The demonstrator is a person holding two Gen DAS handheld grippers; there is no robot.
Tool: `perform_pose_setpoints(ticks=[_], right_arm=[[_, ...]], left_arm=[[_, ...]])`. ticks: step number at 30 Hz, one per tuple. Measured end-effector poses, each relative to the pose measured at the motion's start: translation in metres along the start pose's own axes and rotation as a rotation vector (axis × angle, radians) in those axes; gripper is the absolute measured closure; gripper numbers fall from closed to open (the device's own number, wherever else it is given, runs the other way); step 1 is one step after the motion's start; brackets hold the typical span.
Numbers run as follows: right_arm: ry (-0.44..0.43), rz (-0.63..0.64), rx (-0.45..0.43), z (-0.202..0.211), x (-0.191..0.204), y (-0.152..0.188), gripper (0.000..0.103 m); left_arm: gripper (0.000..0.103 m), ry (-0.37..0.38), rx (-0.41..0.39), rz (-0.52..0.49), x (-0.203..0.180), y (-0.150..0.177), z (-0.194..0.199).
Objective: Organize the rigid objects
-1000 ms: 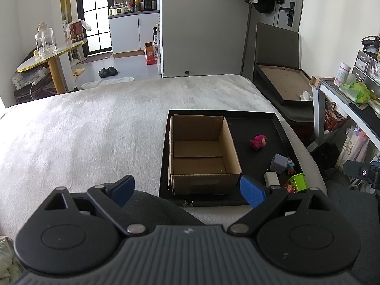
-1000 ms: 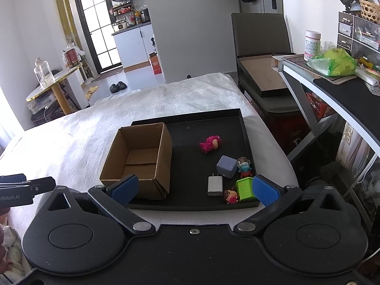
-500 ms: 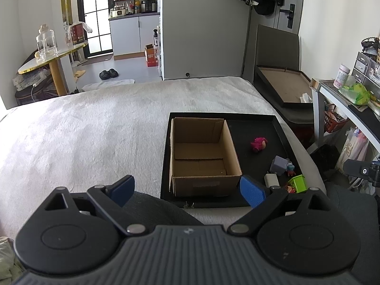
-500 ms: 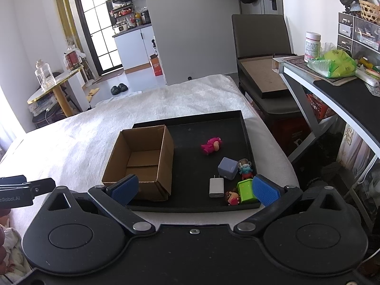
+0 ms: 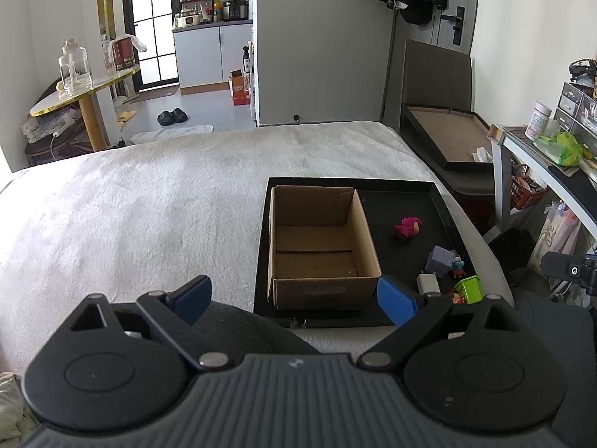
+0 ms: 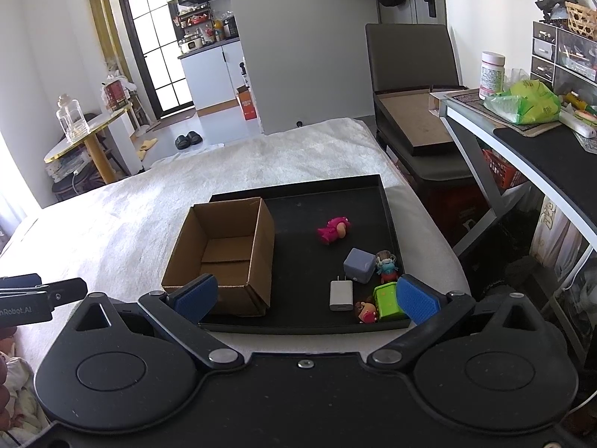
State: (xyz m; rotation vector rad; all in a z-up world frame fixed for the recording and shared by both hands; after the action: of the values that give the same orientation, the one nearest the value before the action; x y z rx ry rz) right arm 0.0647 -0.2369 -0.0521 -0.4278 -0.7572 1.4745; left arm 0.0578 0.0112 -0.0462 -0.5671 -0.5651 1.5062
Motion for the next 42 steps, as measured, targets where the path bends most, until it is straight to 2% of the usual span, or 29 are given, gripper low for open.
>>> perform_pose_setpoints(ticks=[19, 28, 33, 42], right_arm=[[-0.007, -0.020, 0.029, -0.018, -0.006, 0.001, 0.000], [0.016, -0.058, 0.039, -0.038, -0.022, -0.002, 0.000], [0.009, -0.072, 0.062, -0.053, -0.029, 0.000, 0.000], [0.051, -0.081, 0.043, -0.071, -0.050, -0.003, 0.000]], left_arm=[[0.008, -0.033, 0.026, -0.034, 0.000, -0.008, -0.020], [0.008, -0.073, 0.064, -0.016, 0.007, -0.014, -0.047], [0.008, -0.079, 0.075, -0.018, 0.005, -0.020, -0.061], [0.009, -0.077, 0.103, -0.001, 0.004, -0.024, -0.090]])
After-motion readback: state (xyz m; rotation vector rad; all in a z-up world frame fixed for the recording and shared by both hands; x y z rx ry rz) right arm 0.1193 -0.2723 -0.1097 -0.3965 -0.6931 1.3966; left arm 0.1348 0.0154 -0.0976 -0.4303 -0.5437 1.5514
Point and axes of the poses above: each gripper's, at about its wrist camera, not at the fingertips, and z roughly against the way its jaws point, x to its left, y to its underside, the point moved 9 cm from there along -z, roughly the way its jaws point, and after that the axes turned 6 degrees about x, right-handed, at the moved point
